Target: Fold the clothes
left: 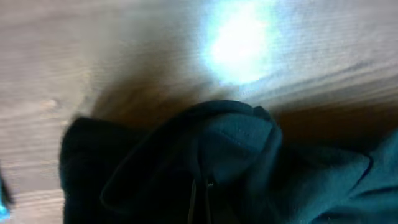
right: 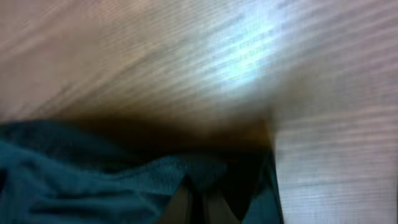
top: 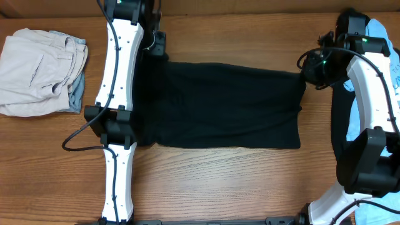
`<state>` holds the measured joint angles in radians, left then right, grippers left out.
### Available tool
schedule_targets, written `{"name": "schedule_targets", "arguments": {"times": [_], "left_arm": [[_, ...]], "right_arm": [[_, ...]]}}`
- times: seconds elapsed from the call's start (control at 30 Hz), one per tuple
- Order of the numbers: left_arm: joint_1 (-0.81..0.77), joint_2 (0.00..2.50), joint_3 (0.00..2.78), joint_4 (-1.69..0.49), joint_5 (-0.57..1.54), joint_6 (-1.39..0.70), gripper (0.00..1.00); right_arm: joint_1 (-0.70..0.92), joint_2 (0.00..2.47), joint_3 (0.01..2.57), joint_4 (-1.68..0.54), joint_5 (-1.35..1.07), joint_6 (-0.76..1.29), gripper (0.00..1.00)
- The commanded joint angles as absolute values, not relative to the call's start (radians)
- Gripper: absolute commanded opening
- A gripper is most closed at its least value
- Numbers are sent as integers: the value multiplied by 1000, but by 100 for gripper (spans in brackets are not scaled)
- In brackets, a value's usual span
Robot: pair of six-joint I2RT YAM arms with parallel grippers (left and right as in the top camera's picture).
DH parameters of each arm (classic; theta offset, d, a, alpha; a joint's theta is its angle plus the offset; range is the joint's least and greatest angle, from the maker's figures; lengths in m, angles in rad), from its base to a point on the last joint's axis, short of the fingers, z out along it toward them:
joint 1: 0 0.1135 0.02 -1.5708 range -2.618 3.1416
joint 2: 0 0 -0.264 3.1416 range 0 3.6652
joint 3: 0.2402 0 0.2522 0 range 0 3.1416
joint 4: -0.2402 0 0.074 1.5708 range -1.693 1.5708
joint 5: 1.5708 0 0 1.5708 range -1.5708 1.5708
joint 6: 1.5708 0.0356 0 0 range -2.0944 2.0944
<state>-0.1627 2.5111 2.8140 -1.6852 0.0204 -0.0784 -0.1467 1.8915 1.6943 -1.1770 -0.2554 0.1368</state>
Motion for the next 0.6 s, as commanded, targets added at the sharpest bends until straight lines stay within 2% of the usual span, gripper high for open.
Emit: {"name": "schedule_targets", "arguments": {"times": [0.0, 0.23, 0.53, 0.57], "left_arm": [[-157, 2470, 2669, -1690, 57, -121, 4], [-157, 2339, 2402, -1690, -73, -173, 4], [-164, 2265, 2090, -1684, -82, -145, 4], [-164, 2265, 2033, -1672, -85, -145, 4]], "right_arm": [[-147, 1888, 1699, -1234, -245, 122, 4], [-145, 1888, 1666, -1300, -224, 122, 4], [-146, 1888, 1544, -1305, -202, 123, 4], [-146, 1888, 1523, -1299, -199, 127, 8]]}}
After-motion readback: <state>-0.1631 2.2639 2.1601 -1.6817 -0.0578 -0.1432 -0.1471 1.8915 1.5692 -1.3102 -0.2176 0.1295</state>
